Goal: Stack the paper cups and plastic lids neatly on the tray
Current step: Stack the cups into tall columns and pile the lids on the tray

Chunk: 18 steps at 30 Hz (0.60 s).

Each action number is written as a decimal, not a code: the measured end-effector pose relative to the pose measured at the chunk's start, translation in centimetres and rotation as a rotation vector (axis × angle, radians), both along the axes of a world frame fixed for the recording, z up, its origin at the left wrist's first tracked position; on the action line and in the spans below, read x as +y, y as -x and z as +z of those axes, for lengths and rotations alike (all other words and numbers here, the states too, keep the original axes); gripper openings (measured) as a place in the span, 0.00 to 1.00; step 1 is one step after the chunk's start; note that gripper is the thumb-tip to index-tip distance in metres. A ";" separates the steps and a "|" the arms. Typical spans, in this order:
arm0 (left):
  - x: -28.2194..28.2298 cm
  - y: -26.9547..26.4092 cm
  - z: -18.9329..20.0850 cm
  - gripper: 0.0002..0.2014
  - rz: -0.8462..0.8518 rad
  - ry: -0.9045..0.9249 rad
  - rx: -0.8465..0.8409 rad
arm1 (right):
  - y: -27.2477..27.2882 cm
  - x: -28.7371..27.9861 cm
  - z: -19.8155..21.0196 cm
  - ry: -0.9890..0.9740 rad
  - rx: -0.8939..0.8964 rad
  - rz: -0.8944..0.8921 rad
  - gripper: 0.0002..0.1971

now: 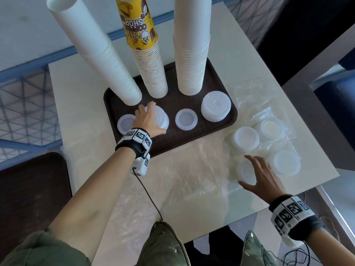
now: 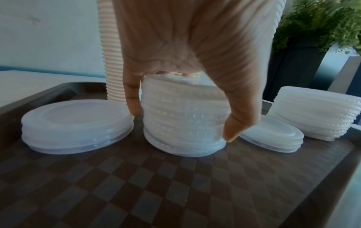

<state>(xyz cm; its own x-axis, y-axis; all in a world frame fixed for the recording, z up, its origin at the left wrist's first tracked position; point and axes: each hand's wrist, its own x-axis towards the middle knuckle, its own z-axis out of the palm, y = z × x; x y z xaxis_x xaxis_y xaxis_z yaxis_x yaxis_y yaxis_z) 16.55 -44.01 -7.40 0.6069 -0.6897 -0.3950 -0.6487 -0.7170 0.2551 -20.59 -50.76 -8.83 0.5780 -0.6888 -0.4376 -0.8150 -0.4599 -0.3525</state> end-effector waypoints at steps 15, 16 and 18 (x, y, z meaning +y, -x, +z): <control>-1.1 0.8 -0.6 0.50 0.022 -0.043 -0.027 | -0.5 0.0 -0.6 -0.030 0.027 -0.047 0.40; -1.1 0.9 -0.7 0.49 0.024 -0.046 -0.034 | -0.5 0.0 -0.6 -0.032 0.028 -0.050 0.40; -1.0 0.9 -0.8 0.50 0.018 -0.057 -0.046 | -0.6 0.0 -0.6 -0.027 0.045 -0.046 0.40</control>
